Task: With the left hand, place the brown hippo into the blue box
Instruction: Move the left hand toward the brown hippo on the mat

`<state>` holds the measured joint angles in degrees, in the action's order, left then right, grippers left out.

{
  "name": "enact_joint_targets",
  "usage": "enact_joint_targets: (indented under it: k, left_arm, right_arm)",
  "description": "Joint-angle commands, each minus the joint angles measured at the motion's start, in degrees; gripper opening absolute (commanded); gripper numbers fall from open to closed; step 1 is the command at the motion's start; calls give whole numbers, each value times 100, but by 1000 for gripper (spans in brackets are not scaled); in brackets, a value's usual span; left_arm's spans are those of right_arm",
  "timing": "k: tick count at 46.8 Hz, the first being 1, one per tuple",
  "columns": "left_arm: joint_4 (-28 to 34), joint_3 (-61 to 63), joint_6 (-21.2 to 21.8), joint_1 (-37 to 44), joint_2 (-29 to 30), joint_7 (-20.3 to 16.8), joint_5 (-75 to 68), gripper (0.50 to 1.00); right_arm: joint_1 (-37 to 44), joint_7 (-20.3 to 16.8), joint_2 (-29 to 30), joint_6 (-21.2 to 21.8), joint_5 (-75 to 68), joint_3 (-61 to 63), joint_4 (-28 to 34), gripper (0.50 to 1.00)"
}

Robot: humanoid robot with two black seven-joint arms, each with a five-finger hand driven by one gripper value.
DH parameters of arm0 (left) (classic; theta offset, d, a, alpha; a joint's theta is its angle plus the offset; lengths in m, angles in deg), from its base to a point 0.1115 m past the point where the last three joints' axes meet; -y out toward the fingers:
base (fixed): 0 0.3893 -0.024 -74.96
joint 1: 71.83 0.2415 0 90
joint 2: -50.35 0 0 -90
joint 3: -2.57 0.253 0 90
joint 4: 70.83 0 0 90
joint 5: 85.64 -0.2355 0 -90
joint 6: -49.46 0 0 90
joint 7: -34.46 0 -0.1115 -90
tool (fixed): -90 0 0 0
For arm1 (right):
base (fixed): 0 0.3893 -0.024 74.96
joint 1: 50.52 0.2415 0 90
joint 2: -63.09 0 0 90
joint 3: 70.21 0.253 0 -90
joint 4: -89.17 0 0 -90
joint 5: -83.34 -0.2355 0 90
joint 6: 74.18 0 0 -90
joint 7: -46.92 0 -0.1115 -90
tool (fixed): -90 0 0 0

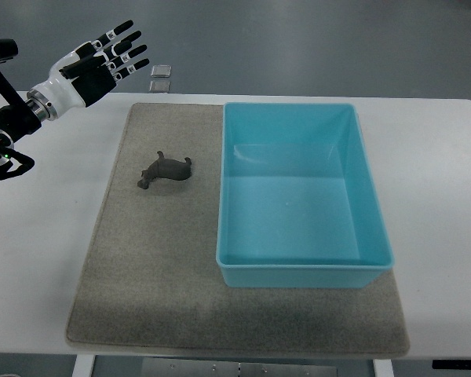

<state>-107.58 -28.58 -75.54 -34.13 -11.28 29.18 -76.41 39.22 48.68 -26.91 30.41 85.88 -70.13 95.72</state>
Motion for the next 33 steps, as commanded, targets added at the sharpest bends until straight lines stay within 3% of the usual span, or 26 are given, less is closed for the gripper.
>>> enact_joint_targets:
  k: [1, 33]
  left_arm:
    - [-43, -5, 0, 9, 10, 0, 0, 1000]
    - [-105, 3, 0, -26, 300, -18, -114, 999]
  right_arm:
    - [0, 0, 0, 0, 1, 0, -4, 936]
    - [0, 0, 0, 0, 9, 0, 4, 936]
